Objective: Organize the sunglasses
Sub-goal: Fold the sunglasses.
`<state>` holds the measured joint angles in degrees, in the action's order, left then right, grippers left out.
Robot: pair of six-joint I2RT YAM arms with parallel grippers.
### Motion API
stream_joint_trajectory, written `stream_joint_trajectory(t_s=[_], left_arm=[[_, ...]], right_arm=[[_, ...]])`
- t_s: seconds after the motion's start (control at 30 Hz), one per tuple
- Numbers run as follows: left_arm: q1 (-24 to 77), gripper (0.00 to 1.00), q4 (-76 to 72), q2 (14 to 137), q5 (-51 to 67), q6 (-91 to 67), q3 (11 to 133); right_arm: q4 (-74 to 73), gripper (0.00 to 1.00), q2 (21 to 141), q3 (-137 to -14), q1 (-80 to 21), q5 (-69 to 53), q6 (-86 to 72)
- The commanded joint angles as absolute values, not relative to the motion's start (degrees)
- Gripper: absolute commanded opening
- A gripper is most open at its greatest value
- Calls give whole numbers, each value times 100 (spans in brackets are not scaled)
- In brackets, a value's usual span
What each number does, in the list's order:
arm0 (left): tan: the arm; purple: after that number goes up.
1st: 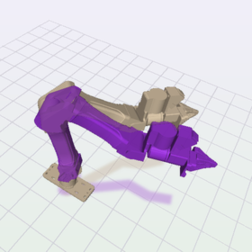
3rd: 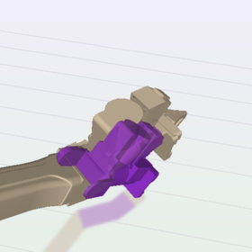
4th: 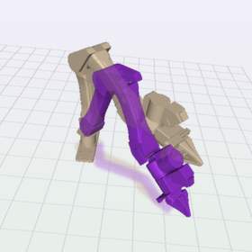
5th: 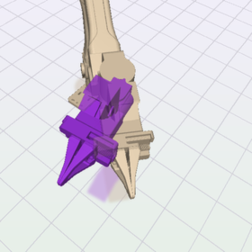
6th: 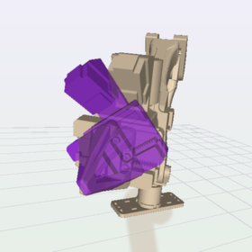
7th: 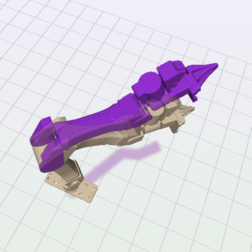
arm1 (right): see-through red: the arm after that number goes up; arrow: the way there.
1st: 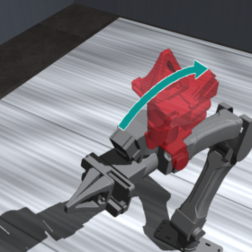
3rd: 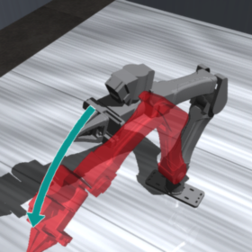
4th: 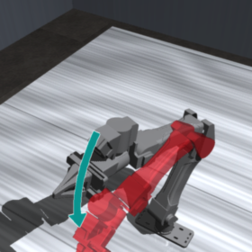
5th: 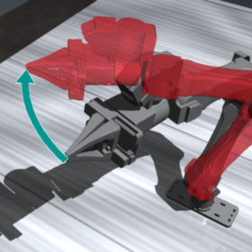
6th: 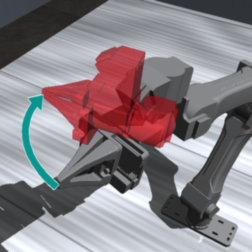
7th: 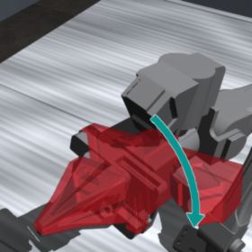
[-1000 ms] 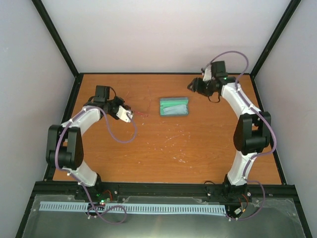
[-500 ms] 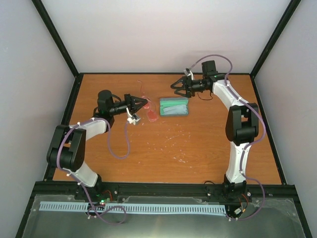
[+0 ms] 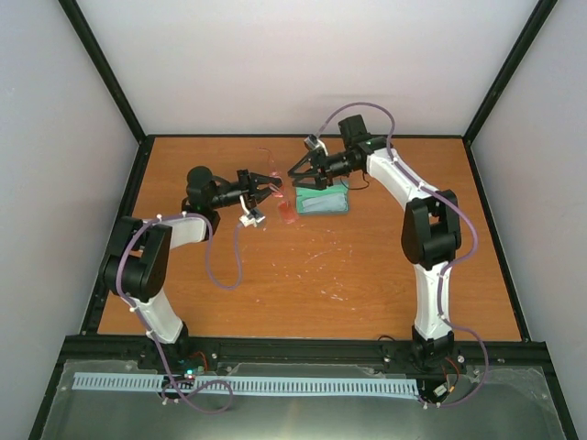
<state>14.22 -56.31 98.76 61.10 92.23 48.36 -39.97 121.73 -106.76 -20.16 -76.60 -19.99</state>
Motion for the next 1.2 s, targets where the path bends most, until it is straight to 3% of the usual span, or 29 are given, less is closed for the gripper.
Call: stream_joint_trajectory(t_s=[0.0, 0.17, 0.47, 0.77, 1.03, 1.17], left_arm=[[1476, 5, -6059, 9998, 6376, 9016, 5038], [1503, 5, -6144, 10107, 6251, 8837, 5120], [1538, 6, -6268, 10314, 6258, 8780, 5257], [1547, 6, -6299, 10500, 6261, 8790, 5356], [1547, 6, -6354, 10573, 6275, 8730, 5423], [1547, 6, -6391, 10590, 6280, 8704, 5423]], right_arm=[[-4179, 66, 12139, -10678, -2091, -8010, -1736], [-4220, 62, 11951, -10451, -2147, -8172, -1633], [-4403, 65, 11824, -10380, -2341, -8246, -1453], [-4416, 47, 11752, -10236, -2414, -8267, -1485], [-4333, 45, 11858, -10302, -2499, -8258, -1613], [-4298, 35, 11917, -10348, -2554, -8268, -1642]])
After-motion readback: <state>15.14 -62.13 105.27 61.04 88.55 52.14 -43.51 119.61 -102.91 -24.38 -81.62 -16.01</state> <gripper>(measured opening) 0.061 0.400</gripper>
